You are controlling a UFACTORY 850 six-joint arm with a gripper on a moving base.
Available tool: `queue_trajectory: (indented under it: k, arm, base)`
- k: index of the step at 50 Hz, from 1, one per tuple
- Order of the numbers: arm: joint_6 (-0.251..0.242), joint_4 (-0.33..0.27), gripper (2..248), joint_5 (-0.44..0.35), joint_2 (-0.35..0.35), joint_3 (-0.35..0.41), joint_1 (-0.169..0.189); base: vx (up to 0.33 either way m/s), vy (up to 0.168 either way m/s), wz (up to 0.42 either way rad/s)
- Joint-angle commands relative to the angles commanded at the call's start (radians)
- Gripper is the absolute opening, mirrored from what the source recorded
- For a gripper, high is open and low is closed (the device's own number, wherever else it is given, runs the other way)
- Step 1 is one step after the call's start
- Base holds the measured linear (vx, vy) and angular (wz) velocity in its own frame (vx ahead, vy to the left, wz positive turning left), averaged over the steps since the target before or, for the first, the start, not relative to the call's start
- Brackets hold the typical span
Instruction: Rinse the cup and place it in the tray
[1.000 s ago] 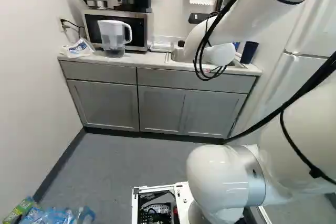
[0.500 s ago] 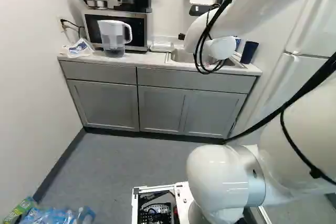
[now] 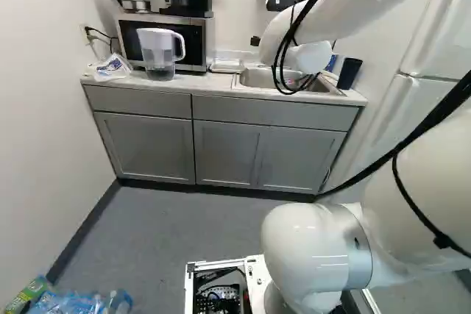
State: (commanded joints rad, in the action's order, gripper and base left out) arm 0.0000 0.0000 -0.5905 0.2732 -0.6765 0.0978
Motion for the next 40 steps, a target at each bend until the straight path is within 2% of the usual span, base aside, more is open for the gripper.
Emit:
queue_trajectory:
  k: [40]
  arm:
    - [0.0, 0.0, 247, 0.017, -0.017, -0.098, -0.002]
  base:
    - [0.0, 0.0, 0.0]
